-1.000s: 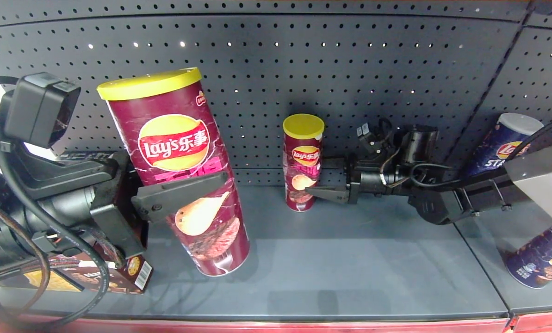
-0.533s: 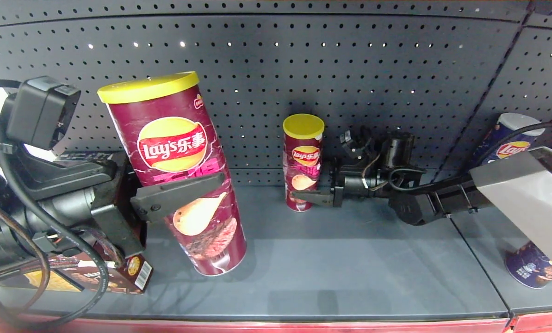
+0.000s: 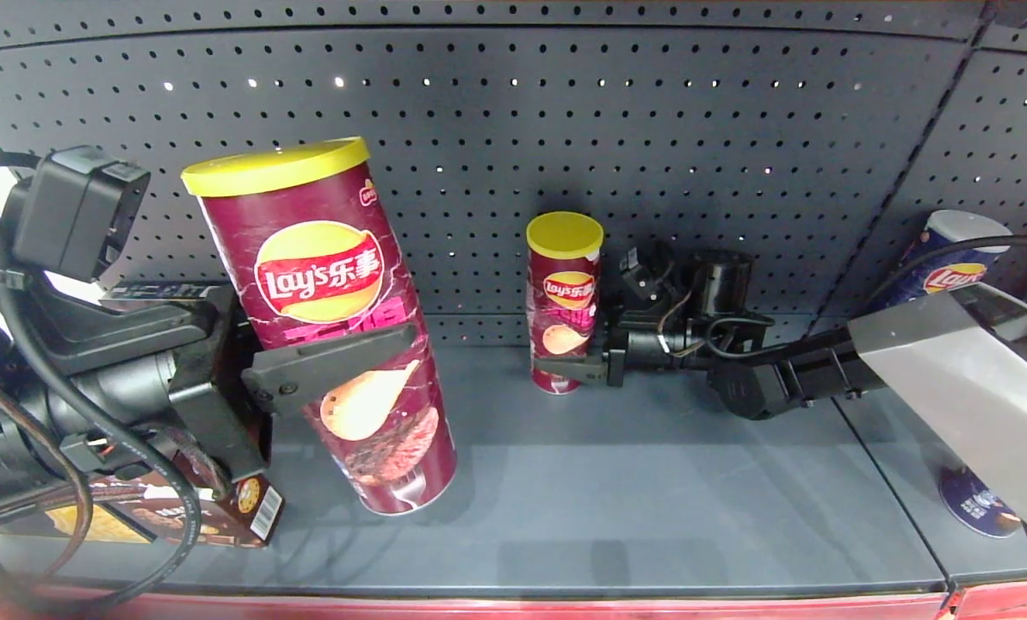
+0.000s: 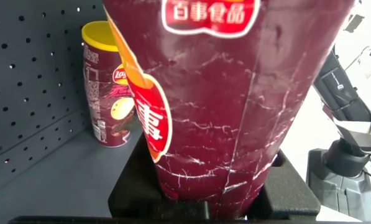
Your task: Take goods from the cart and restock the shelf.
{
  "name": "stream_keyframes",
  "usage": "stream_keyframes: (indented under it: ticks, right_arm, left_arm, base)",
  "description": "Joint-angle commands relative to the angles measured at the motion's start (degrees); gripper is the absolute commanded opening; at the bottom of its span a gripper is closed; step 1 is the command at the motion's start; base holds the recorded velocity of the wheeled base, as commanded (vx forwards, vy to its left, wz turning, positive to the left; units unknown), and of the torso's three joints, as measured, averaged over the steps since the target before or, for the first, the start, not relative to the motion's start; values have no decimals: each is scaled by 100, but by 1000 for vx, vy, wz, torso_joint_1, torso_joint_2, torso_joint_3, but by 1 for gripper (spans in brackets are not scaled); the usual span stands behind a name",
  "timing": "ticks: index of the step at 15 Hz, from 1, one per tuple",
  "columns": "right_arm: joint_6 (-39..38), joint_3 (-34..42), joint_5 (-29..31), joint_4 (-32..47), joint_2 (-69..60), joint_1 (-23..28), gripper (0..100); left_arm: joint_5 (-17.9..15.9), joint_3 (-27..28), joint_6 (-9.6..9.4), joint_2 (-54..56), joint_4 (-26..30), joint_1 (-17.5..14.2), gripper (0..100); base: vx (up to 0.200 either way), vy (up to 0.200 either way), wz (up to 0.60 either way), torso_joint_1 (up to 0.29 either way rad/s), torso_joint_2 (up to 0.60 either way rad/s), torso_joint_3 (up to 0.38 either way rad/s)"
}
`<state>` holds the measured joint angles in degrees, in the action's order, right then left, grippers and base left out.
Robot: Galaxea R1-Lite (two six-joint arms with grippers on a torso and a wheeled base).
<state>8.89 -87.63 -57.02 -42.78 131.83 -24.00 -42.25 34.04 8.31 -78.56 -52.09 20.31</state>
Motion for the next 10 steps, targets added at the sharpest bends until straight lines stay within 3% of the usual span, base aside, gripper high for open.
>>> stream_keyframes:
  ticks: [1,2,10]
  right_arm:
    - [-10,-88,6,-3,53,-25,100]
    - [-27,-132,6,-29,106,-25,0]
    - [-36,53,59,-73,-140,-25,0]
  left_arm:
    - [7,-11,4,-2,-3,-1,0]
    - [-2,-11,4,-11,-3,-1,0]
    - [-2,-160,4,-2,-126,-27,0]
  base:
    - [0,0,0,0,0,0]
    - [0,0,0,0,0,0]
    - [0,0,0,0,0,0]
